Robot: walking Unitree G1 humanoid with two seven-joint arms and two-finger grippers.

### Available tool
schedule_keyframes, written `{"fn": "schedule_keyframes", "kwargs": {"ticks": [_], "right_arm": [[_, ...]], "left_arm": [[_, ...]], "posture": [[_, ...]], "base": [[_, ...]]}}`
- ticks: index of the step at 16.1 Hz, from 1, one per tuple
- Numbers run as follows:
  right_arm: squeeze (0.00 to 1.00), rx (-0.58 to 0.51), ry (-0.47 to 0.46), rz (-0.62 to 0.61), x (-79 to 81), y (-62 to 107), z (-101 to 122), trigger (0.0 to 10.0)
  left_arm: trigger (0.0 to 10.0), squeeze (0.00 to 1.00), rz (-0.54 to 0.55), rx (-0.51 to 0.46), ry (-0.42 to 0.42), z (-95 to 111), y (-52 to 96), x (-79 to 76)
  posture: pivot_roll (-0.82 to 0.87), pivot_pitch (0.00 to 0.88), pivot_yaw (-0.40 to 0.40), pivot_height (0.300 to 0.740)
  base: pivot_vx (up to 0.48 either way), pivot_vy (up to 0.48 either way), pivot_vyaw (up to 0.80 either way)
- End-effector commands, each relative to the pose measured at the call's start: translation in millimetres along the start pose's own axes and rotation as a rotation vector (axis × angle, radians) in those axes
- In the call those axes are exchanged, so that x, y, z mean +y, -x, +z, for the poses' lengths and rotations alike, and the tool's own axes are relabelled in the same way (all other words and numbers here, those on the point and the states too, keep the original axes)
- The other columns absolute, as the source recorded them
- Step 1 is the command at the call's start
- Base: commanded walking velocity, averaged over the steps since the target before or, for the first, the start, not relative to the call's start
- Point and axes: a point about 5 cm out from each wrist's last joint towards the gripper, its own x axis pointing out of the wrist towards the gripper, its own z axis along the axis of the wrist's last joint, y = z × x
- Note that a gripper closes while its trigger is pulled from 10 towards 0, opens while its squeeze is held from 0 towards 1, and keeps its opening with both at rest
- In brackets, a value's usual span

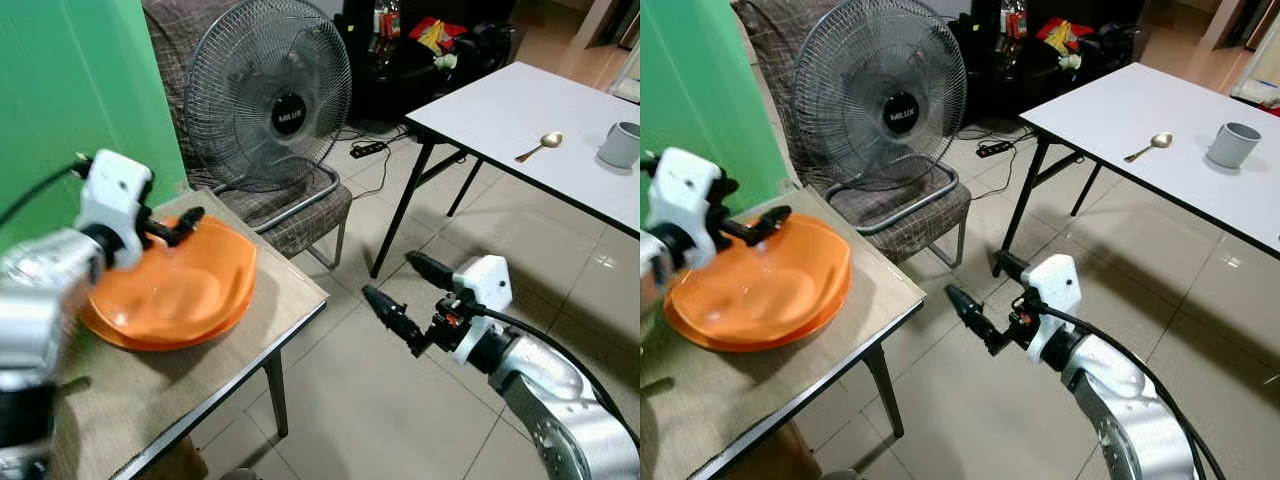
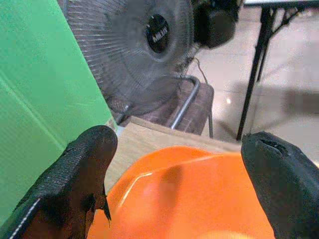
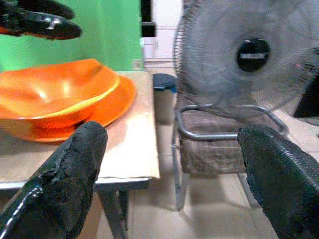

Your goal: Setting the table

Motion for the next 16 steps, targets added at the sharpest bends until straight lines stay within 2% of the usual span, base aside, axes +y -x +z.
{"fn": "schedule_keyframes", "kwargs": {"ticks": [1,2,5,6,7,8,10,11,12,13,15,16], "right_arm": [[0.00,-0.016,-0.002,0.032,-0.8,-0.7,4,10.0],[0.00,-0.007,0.002,0.065,1.3,-0.6,2,10.0],[0.00,0.004,-0.002,0.103,7.3,1.7,-1,10.0],[0.00,0.002,-0.004,0.120,9.8,1.0,0,10.0],[0.00,0.006,0.001,0.117,10.3,1.4,0,10.0],[0.00,0.007,-0.004,0.109,10.7,1.5,-1,10.0],[0.00,0.013,-0.012,0.113,13.8,-0.3,-3,10.0],[0.00,0.011,-0.018,0.117,15.5,-0.6,-3,10.0],[0.00,0.010,-0.026,0.128,18.4,-1.1,-3,10.0],[0.00,0.007,-0.034,0.136,19.8,-1.6,-3,10.0],[0.00,0.020,-0.036,0.165,22.7,-2.4,-5,10.0],[0.00,0.021,-0.040,0.181,23.2,-3.8,-3,10.0]], "left_arm": [[10.0,1.00,-0.034,0.002,0.007,2,-3.3,2.2],[10.0,0.00,-0.078,0.034,0.020,-1,-6.1,5.2],[10.0,0.00,-0.164,0.088,0.029,-11,-6.1,5.4],[10.0,0.00,-0.207,0.132,-0.026,-18,-4.7,11.2],[10.0,0.00,-0.225,0.168,-0.036,-24,-3.5,14.4],[10.0,0.00,-0.232,0.197,-0.053,-29,-3.1,18.0],[10.0,0.00,-0.159,0.255,-0.079,-43,-3.6,34.7],[10.0,0.00,-0.140,0.246,-0.065,-44,-3.8,38.3],[10.0,0.00,-0.125,0.177,-0.047,-41,-7.9,42.8],[10.0,0.00,-0.133,0.151,-0.028,-41,-10.3,44.1],[10.0,0.00,-0.159,0.152,0.005,-45,-16.1,47.8],[10.0,0.00,-0.175,0.197,0.045,-52,-20.4,52.2]], "posture": [[0.06,0.000,-0.031,0.740],[0.06,0.000,-0.022,0.740],[0.05,0.000,-0.026,0.740],[0.05,0.000,-0.021,0.740],[0.04,0.000,-0.023,0.740],[0.05,0.000,-0.025,0.740],[0.04,0.000,-0.026,0.740],[0.04,0.000,-0.023,0.740],[0.04,0.000,-0.029,0.740],[0.05,0.000,-0.032,0.740],[0.05,0.000,-0.035,0.740],[0.04,0.000,-0.032,0.740]], "base": [[0.000,0.000,0.00],[0.000,0.000,0.00],[0.000,0.000,0.00],[0.000,0.000,0.00],[0.000,0.000,0.00],[0.000,0.000,0.00],[0.000,0.000,0.00],[0.000,0.000,0.00],[0.000,0.000,0.00],[0.000,0.000,0.00],[0.000,0.000,0.00],[0.000,0.000,0.00]]}}
